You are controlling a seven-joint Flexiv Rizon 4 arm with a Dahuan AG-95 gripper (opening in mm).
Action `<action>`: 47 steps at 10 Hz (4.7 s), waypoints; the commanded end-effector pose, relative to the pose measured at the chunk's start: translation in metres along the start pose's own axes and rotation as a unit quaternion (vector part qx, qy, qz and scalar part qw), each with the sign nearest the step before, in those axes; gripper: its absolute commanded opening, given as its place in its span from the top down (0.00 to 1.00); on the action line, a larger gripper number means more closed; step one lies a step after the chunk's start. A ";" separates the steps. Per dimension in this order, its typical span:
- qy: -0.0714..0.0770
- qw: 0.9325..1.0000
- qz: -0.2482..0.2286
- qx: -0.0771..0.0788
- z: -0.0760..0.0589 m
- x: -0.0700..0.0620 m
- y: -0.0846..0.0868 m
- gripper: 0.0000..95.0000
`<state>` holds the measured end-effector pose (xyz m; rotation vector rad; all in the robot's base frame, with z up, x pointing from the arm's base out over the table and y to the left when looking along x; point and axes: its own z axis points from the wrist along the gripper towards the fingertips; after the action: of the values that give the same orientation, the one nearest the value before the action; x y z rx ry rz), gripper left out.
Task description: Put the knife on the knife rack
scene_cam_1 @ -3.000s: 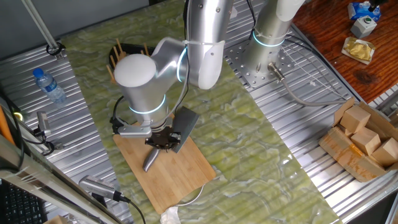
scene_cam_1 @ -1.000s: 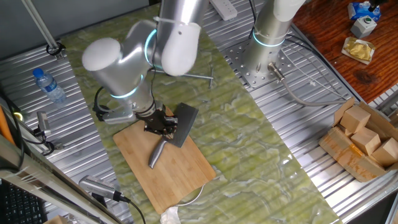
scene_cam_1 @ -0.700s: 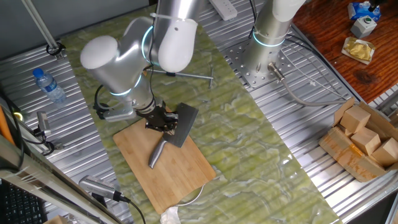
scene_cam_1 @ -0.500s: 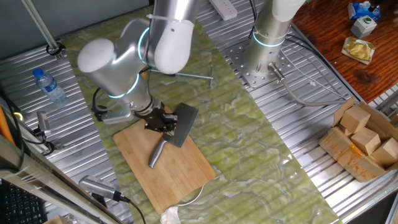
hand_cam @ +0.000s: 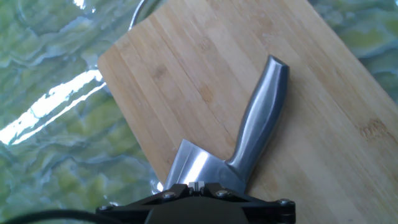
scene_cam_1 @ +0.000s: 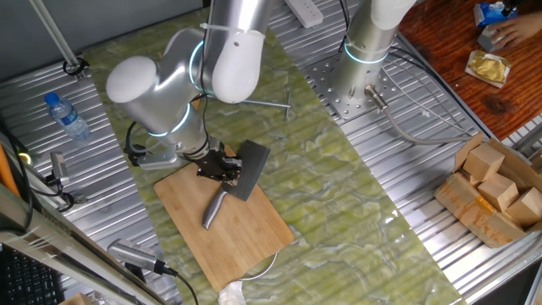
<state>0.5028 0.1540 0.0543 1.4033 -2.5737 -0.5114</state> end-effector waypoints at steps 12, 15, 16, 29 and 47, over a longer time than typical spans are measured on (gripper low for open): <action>-0.014 0.992 0.128 0.001 0.001 -0.031 0.018 1.00; -0.031 0.989 0.142 -0.023 0.001 -0.031 0.018 1.00; -0.034 0.990 0.133 -0.030 0.001 -0.031 0.018 1.00; -0.001 0.995 0.080 -0.053 0.001 0.079 -0.014 1.00; -0.008 0.984 0.119 -0.136 0.006 0.125 -0.027 0.60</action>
<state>0.4549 0.0371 0.0357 0.9974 -2.5092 -0.8140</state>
